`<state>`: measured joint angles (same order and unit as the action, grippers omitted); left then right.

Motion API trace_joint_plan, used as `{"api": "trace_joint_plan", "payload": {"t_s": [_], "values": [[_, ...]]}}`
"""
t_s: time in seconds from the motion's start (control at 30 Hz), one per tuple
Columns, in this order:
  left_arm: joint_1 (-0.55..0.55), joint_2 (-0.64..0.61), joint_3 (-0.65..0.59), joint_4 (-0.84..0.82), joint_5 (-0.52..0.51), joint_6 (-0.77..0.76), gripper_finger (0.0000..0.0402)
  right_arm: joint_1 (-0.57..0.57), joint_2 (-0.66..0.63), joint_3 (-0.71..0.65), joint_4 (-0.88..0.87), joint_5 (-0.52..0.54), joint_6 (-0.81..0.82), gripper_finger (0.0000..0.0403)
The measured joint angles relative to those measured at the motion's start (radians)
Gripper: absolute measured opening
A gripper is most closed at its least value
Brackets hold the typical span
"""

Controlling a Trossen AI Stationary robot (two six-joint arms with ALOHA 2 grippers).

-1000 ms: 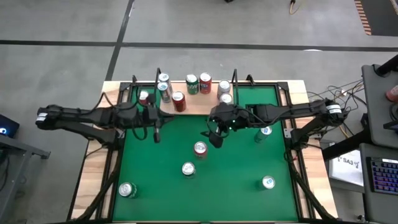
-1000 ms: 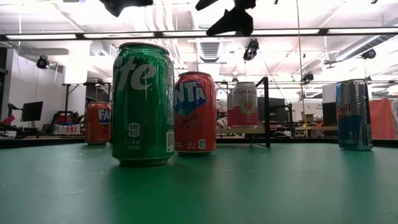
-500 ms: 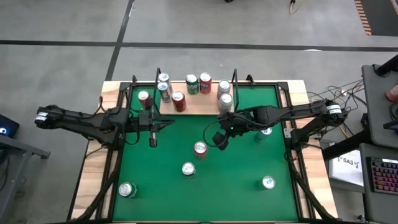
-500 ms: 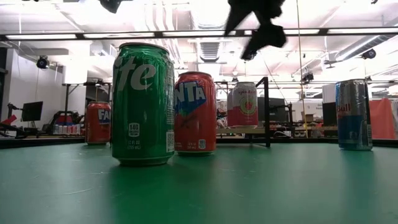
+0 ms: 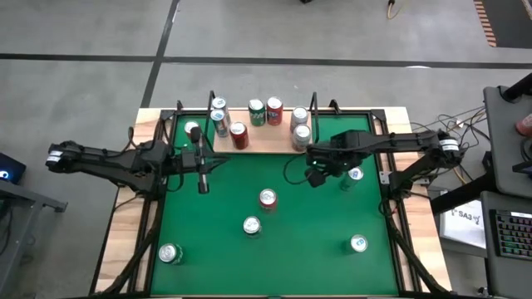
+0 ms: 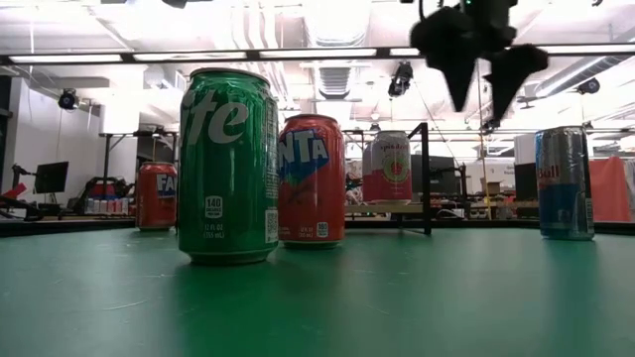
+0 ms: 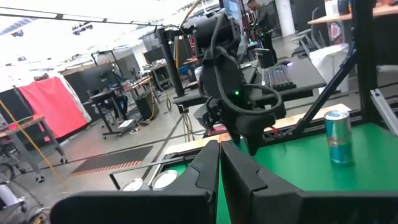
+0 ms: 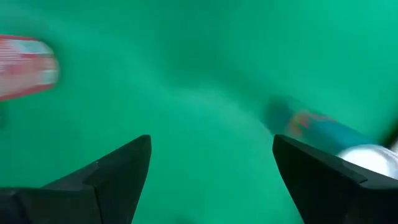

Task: Pick and place cans onto a shelf
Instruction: Put the top blue silver soda can on the shelf aligned with the other blue silver soda can

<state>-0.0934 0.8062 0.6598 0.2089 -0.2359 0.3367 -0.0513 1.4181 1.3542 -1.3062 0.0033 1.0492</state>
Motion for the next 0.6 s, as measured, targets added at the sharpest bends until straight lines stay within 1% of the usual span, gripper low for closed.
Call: {"api": "trace_joint_plan", "payload": {"t_s": [0.3, 0.6], "values": [[0.036, 0.003, 0.000, 0.010, -0.001, 0.022, 0.0000, -0.053, -0.050, -0.001, -0.264, -0.012, 0.038, 0.0326], [0.054, 0.008, 0.000, 0.012, -0.001, 0.022, 0.0000, -0.055, -0.095, -0.041, -0.263, -0.014, 0.054, 0.0327]]}}
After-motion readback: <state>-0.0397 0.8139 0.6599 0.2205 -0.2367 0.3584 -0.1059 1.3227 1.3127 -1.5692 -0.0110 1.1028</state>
